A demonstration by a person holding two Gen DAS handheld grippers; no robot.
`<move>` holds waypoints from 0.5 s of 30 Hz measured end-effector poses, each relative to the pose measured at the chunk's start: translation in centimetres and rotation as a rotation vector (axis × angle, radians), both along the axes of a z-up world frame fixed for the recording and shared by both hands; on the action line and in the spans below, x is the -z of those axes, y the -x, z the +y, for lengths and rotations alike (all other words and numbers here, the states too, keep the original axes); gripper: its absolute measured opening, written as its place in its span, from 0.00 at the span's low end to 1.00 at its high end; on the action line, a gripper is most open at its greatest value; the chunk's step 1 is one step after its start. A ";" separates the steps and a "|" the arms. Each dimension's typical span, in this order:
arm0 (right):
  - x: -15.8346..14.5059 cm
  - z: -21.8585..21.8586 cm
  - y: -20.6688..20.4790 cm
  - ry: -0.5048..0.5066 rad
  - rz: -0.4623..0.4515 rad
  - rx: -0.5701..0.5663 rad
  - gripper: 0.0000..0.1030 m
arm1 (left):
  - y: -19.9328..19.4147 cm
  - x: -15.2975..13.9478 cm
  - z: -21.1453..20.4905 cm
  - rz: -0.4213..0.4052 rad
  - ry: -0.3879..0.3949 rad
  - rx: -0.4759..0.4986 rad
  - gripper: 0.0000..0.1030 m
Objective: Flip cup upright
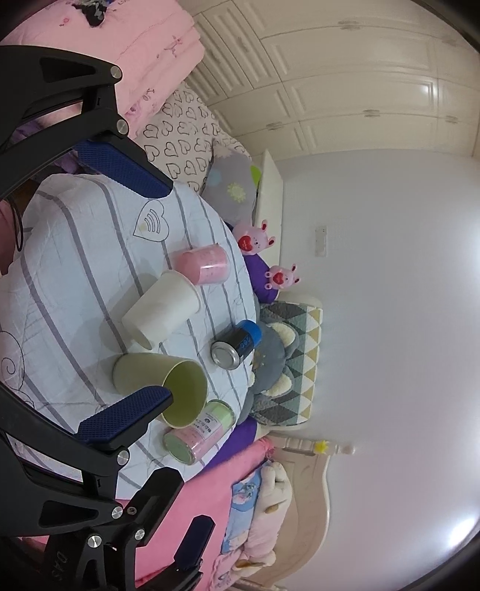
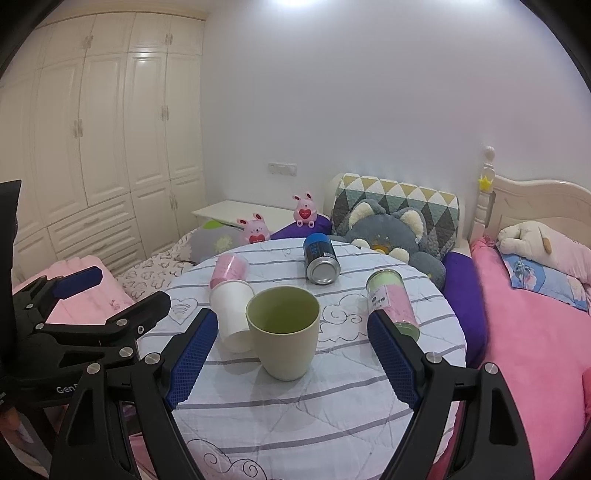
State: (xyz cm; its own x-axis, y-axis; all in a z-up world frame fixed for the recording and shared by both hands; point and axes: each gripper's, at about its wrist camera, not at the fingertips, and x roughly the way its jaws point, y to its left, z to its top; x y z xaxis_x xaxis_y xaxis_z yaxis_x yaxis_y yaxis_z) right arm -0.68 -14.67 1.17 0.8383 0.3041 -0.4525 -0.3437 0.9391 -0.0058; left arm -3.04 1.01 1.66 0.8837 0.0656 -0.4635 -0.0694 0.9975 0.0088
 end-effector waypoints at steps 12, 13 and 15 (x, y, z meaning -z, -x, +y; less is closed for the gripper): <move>-0.3 -0.7 0.9 -0.039 -0.092 -0.030 0.82 | 0.6 -0.2 -1.1 -0.079 -0.053 -0.027 1.00; -0.2 -0.7 1.0 -0.041 -0.107 -0.034 0.82 | 0.8 -0.3 -1.1 -0.090 -0.052 -0.034 1.00; -0.2 -0.7 1.0 -0.046 -0.115 -0.043 0.82 | 1.1 -0.4 -1.0 -0.105 -0.049 -0.046 1.00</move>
State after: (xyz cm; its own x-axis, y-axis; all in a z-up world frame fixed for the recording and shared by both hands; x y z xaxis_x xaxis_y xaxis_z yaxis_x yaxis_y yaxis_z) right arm -1.68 -15.36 1.34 0.8697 0.3588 -0.3389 -0.3829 0.9238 -0.0047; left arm -4.11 0.02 2.03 0.9225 0.1276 -0.3642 -0.1182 0.9918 0.0482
